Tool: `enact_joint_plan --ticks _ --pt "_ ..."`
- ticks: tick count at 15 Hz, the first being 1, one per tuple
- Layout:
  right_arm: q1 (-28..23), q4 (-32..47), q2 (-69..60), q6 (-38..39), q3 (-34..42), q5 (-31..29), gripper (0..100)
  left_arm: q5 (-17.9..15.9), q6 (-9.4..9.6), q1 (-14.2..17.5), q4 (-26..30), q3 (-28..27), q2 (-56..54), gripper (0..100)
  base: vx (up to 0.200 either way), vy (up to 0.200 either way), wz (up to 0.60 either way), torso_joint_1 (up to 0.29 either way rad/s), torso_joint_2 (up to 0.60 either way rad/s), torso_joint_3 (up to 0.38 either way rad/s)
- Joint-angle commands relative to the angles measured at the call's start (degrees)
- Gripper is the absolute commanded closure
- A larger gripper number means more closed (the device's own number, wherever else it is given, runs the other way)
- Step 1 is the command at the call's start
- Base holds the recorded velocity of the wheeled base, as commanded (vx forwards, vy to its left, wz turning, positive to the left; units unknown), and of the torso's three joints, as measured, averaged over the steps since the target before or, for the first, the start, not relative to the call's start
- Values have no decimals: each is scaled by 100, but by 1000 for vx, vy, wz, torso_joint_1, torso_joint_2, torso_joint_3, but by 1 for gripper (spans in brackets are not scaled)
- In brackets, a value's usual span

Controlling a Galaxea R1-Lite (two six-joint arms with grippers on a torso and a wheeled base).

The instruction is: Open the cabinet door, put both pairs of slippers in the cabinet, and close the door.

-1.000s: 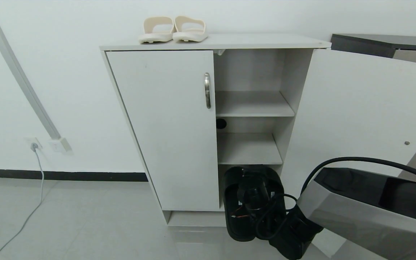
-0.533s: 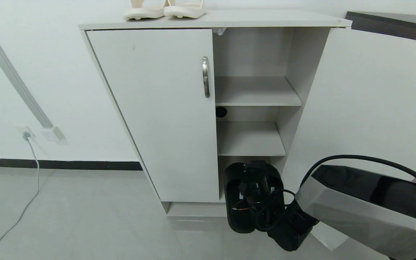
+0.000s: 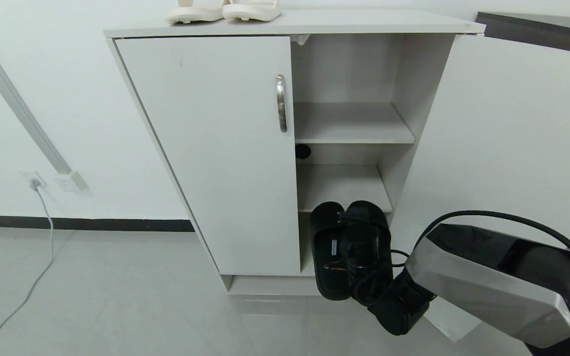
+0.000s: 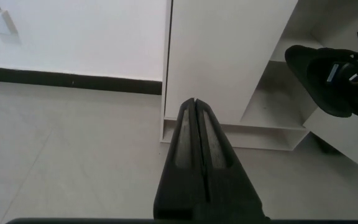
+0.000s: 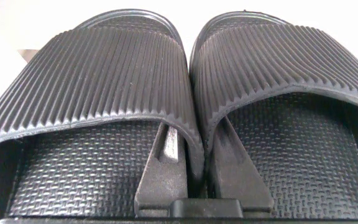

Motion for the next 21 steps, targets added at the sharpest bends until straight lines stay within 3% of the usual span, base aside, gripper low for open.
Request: enact_joint_plan --ticks 1,4,13,21 --pt "-36 -10 46 -5 -22 -5 100 -5 -1 1 -1 1 7 100 0 0 0 0 0 0" --pt "-150 -10 29 -22 -40 -5 100 -5 7 1 -1 1 7 100 0 0 0 0 0 0" --pt "-203 7 38 -136 -154 21 100 -5 -1 1 -1 1 7 100 200 0 0 2 2 2" --pt "-186 7 257 -119 -321 249 100 22 -19 1 -1 1 7 100 0 0 0 0 0 0"
